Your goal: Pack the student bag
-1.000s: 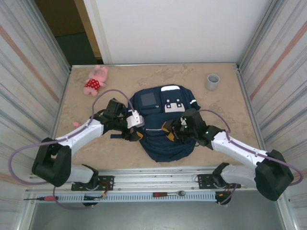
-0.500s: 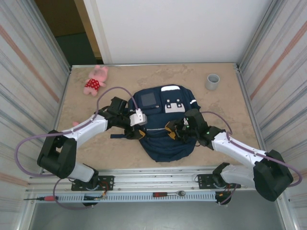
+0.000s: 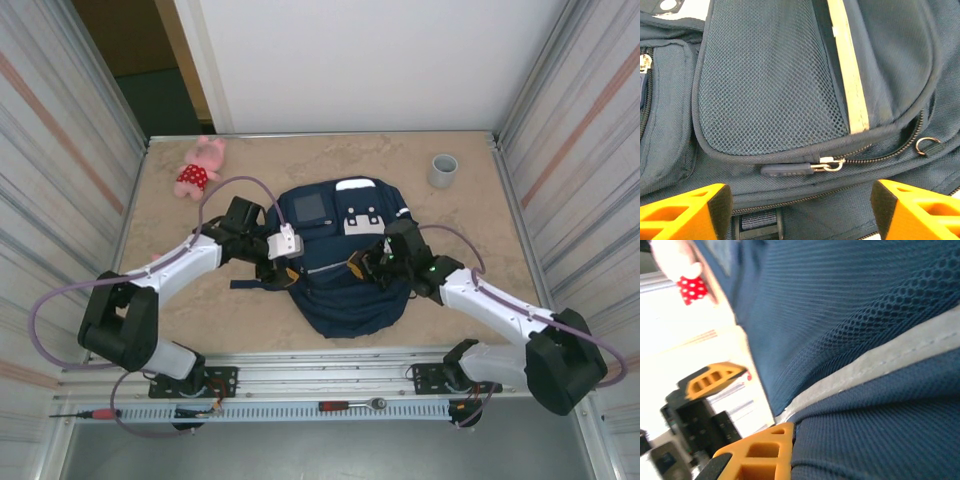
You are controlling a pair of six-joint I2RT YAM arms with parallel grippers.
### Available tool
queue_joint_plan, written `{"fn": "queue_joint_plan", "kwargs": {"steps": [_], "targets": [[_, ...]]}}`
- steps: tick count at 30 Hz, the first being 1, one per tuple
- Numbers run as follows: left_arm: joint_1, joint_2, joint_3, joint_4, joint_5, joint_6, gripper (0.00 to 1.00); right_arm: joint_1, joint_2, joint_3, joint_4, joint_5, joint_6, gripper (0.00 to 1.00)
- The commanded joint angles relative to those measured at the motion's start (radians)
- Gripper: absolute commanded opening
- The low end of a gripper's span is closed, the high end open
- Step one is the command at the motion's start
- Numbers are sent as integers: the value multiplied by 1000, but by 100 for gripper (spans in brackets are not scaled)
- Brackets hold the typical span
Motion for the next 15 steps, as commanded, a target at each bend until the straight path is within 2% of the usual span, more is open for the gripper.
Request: {"fn": "queue_joint_plan", "kwargs": {"steps": [1, 7, 15], "targets": [[1, 26, 61, -52, 12, 58, 75, -33, -35, 62, -38, 28, -72, 3], [-18, 71, 109, -101, 17, 96, 73, -62, -11, 76, 17, -27, -59, 3], [-26, 70, 101, -104, -1, 68, 67, -72, -22, 124, 14, -26, -66, 2]]}}
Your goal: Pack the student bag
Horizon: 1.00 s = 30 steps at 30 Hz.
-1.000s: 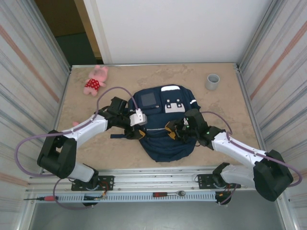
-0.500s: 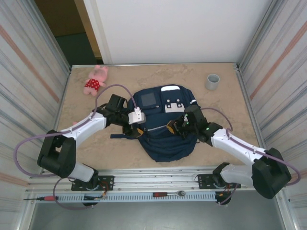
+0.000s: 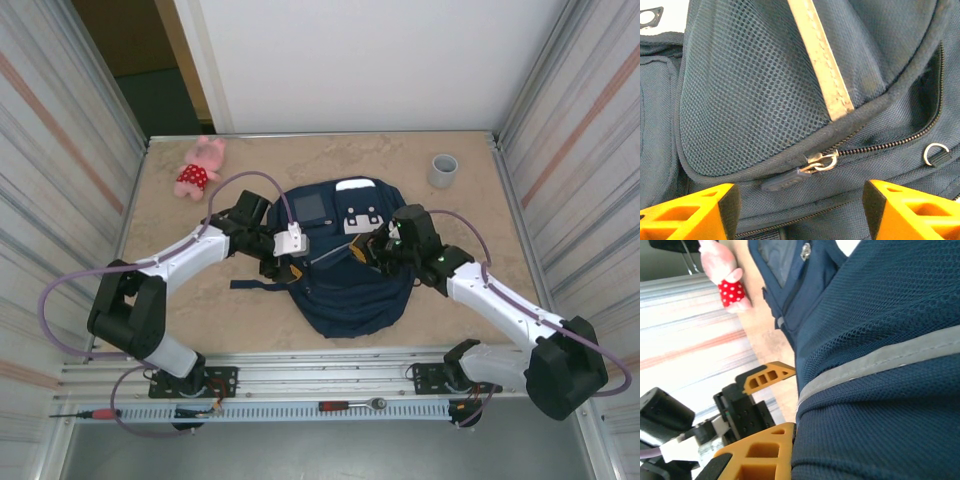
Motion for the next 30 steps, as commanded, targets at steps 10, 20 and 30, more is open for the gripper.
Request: {"fn": "queue_joint_plan", "kwargs": {"steps": [10, 20, 30], "targets": [[-28, 37, 24, -30, 40, -38, 46, -15, -15, 46, 30, 19, -28, 1], [-53, -39, -51, -4, 113, -142, 20, -12, -6, 27, 29, 28, -27, 0], [-72, -108, -128, 55, 49, -227, 32, -9, 1, 14, 30, 26, -22, 0]]}}
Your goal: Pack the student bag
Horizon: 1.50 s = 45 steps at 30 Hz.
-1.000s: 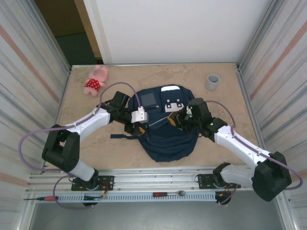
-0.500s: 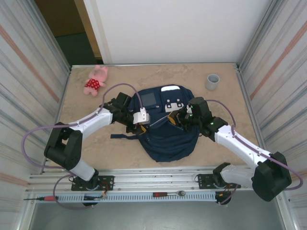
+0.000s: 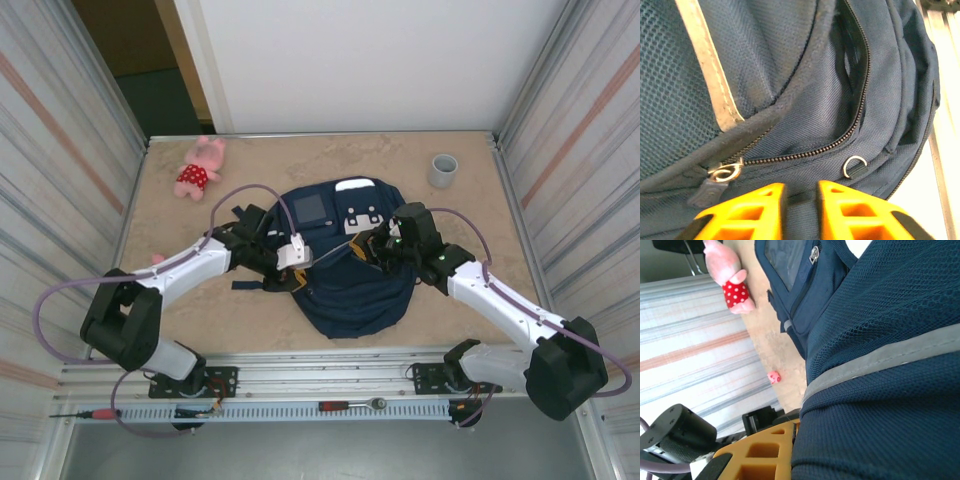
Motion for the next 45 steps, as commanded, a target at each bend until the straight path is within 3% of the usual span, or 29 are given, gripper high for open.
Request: {"fn": "queue_joint_plan", "kwargs": {"steps": [1, 8, 14, 22, 30, 39, 45], "targets": [[-2, -42, -26, 56, -25, -59, 37, -4, 1, 6, 34, 25, -22, 0], [67, -48, -31, 109, 4, -86, 52, -4, -10, 5, 14, 30, -31, 0], [92, -13, -9, 70, 5, 7, 61, -2, -12, 6, 12, 24, -32, 1], [34, 95, 91, 1, -1, 58, 62, 1, -6, 9, 15, 24, -32, 1], [1, 80, 99, -49, 69, 39, 35, 2, -3, 7, 16, 29, -32, 0], [-9, 13, 34, 8, 27, -22, 19, 4, 6, 2, 20, 25, -30, 0], [-11, 15, 41, -7, 0, -52, 0, 11, 9, 1, 16, 42, -27, 0]]}}
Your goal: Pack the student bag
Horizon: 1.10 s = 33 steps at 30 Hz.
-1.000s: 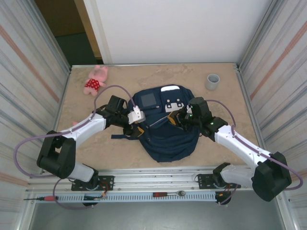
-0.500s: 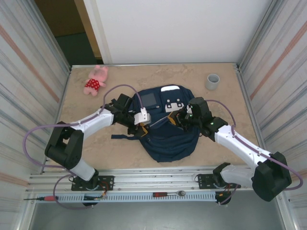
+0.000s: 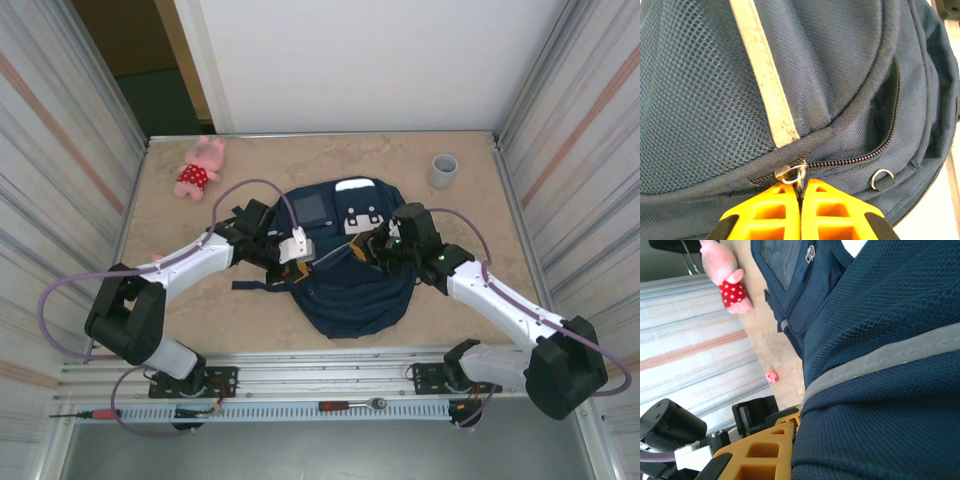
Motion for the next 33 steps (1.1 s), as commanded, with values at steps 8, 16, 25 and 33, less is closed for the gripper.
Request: {"fn": "queue_joint_plan", "kwargs": {"steps": [8, 16, 25, 33], "targets": [[-117, -138, -100, 37, -25, -221, 0, 3, 1, -64, 43, 47, -29, 11], [-167, -170, -178, 180, -164, -508, 0, 85, -66, -147, 13, -24, 14, 50], [-167, -183, -183, 202, -137, -526, 0, 132, 5, -224, 288, 23, 108, 46], [-226, -178, -171, 195, -48, -568, 0, 136, 119, -222, 431, 55, 138, 2]]}}
